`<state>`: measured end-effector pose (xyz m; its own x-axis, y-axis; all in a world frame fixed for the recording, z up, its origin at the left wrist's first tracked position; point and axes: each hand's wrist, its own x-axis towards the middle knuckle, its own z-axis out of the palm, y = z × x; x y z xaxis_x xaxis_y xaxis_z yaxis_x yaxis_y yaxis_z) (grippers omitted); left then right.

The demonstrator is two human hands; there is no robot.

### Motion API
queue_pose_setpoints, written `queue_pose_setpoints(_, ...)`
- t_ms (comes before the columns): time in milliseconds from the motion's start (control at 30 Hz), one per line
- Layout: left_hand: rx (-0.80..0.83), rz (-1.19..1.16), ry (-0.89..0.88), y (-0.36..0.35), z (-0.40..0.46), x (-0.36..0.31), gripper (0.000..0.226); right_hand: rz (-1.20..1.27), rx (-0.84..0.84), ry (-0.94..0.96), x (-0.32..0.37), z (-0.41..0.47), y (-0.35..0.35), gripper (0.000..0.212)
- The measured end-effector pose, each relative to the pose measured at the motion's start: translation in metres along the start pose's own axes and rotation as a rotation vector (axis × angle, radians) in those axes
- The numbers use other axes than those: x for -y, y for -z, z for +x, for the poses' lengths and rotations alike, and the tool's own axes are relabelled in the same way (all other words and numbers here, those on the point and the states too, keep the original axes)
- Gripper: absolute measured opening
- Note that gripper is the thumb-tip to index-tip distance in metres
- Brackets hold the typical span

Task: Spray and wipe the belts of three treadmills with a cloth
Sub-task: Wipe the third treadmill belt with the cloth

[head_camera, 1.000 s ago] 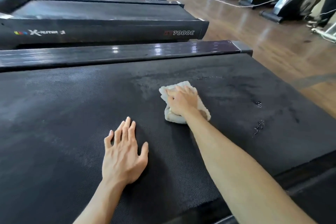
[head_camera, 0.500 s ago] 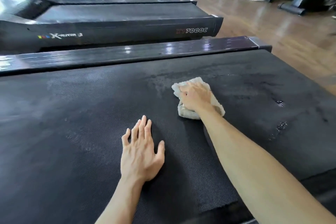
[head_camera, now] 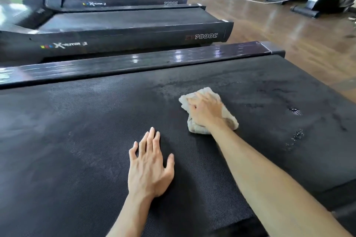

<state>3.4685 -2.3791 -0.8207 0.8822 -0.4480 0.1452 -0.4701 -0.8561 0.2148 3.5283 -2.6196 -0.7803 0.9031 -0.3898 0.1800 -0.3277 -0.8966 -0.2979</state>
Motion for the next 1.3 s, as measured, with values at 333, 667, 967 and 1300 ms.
queue_pose_setpoints(333,-0.019,-0.008,-0.001,-0.004,0.001,0.002,0.081,-0.071,0.081,0.068,-0.07,-0.076,0.012,0.043)
queue_pose_setpoints(667,-0.005,0.017,0.003,0.001,0.001,-0.003,0.087,0.054,0.247,0.199,-0.017,-0.134,0.009,0.067)
queue_pose_setpoints(967,0.073,-0.124,-0.093,-0.005,-0.015,-0.093,0.081,-0.126,-0.004,-0.124,-0.141,-0.143,0.046,0.037)
queue_pose_setpoints(1300,0.066,-0.025,-0.095,-0.016,-0.016,-0.095,0.086,-0.027,0.069,0.003,-0.148,-0.198,0.044,0.04)
